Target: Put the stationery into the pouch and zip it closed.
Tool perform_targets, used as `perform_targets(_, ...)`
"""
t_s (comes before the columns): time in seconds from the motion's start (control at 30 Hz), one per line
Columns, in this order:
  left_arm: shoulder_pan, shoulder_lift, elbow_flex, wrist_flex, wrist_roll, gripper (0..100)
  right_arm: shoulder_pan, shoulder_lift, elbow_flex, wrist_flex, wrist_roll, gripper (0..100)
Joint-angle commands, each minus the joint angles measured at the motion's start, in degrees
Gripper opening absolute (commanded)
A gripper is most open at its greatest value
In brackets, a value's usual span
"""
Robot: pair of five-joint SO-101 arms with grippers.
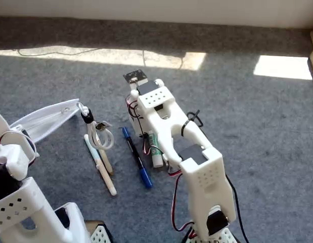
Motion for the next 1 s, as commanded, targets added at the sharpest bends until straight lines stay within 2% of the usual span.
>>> perform_targets(0.0,0.0,0.5,-0.1,-1.0,0.5,1,0.7,0.6,-3.0,0.7,-0.3,12.9)
perform_targets(0.17,0.0,0.5,-0.1,-0.9,0.5,1,0.4,-2.5,-2.7,0.7,-0.2,4.0)
perform_targets(0.4,0.7,0.5,-0.3,-0.9,0.5,1,0.3,-12.1,-2.5,6.0,-0.1,1.8)
perform_targets(0.97,18.2,1.5,-7.2,-1.2,0.5,1,0.6,-41.7,-2.4,17.1,-0.5,1.1)
